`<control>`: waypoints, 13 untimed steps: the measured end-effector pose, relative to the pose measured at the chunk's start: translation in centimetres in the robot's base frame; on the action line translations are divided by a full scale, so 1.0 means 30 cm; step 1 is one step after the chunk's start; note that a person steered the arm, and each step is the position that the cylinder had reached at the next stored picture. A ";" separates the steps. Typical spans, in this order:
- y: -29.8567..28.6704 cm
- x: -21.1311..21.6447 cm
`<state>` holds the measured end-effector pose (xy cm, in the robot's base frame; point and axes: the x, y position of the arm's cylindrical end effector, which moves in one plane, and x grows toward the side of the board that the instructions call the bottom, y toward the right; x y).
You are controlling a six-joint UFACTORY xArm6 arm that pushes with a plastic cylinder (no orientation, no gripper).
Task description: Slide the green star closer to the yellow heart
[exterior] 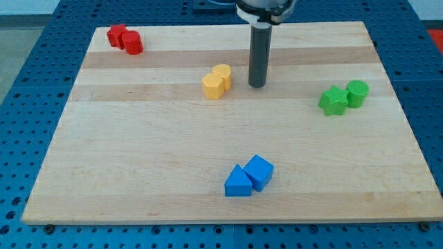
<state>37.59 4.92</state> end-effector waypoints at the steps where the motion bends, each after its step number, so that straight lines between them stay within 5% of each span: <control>1: 0.000 0.110; 3: 0.192 0.290; 6: 0.555 0.296; 9: 0.556 0.163; 13: 0.346 0.192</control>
<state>43.34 15.31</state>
